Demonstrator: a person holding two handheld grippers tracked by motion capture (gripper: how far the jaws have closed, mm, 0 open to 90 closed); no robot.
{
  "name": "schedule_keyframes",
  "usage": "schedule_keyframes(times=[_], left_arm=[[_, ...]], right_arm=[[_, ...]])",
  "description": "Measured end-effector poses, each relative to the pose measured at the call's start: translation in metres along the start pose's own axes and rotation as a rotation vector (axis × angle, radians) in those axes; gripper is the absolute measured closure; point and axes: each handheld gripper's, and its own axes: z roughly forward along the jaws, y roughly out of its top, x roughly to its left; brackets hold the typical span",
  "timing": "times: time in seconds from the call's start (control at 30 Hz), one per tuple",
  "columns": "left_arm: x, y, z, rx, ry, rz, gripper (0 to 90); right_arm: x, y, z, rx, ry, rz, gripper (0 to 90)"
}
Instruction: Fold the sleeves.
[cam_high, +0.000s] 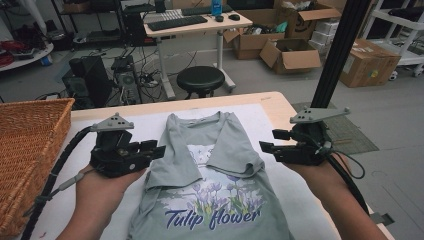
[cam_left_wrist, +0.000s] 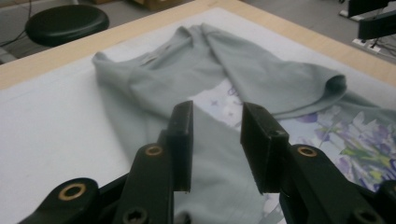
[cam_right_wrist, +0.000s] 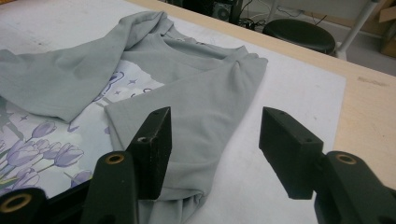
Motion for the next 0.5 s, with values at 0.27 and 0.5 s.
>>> schedule_keyframes(times=[0.27, 0.5], left_arm=[[0.01, -0.006, -0.02, -0.005, 0.062, -0.02, 35.6], [0.017, -0.004, -0.032, -0.048, 0.061, -0.052, 21.3]], right_arm=[[0.0, -0.003, -0.005, -0.04, 0.013, 0.05, 22.2], [0.0, -0.002, -0.005, -0.074, 0.031, 0.104, 12.0]])
